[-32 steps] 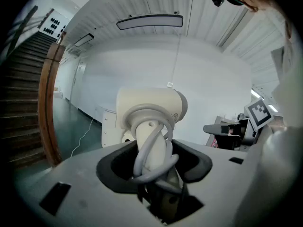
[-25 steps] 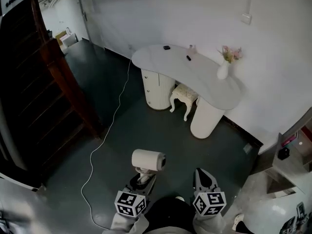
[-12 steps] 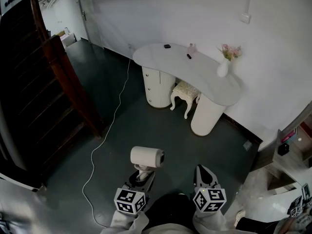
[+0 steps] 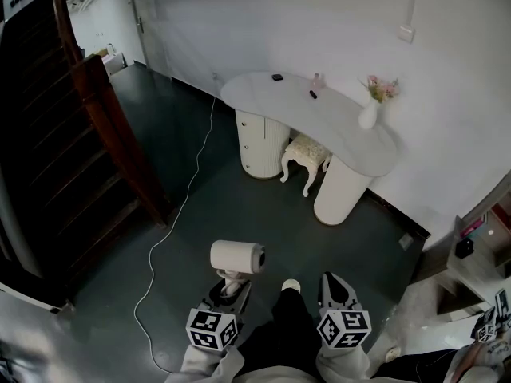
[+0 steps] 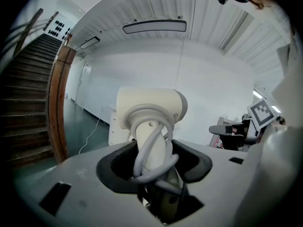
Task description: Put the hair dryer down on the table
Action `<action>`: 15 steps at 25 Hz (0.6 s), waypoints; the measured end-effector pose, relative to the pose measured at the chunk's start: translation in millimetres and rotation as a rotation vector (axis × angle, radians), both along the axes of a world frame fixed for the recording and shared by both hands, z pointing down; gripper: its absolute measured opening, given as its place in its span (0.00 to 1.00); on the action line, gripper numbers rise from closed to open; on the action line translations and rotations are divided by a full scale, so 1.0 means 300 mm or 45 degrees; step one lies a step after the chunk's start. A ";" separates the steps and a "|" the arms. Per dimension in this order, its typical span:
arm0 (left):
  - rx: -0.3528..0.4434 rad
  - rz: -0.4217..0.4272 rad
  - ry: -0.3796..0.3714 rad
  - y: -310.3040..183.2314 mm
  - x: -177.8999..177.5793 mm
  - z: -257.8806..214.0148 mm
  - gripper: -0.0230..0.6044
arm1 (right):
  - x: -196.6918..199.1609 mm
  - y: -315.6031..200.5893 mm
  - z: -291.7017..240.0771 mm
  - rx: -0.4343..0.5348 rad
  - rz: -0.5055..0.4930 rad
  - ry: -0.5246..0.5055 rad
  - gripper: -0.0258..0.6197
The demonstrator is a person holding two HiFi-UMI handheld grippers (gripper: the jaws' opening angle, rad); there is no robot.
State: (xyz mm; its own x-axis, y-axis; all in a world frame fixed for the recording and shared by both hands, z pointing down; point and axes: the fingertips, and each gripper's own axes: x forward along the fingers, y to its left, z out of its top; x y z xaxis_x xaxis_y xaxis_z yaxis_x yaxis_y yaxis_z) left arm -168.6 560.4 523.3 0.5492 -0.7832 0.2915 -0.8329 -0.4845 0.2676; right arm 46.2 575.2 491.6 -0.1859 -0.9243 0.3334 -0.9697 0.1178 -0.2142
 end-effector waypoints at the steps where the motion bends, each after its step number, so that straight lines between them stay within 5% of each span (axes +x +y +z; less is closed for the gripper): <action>1: -0.003 0.001 0.001 -0.005 -0.001 0.004 0.38 | 0.004 -0.006 0.002 -0.002 0.005 0.000 0.12; 15: 0.040 -0.098 -0.032 -0.307 0.000 -0.018 0.38 | 0.060 -0.359 -0.048 0.048 -0.064 0.023 0.12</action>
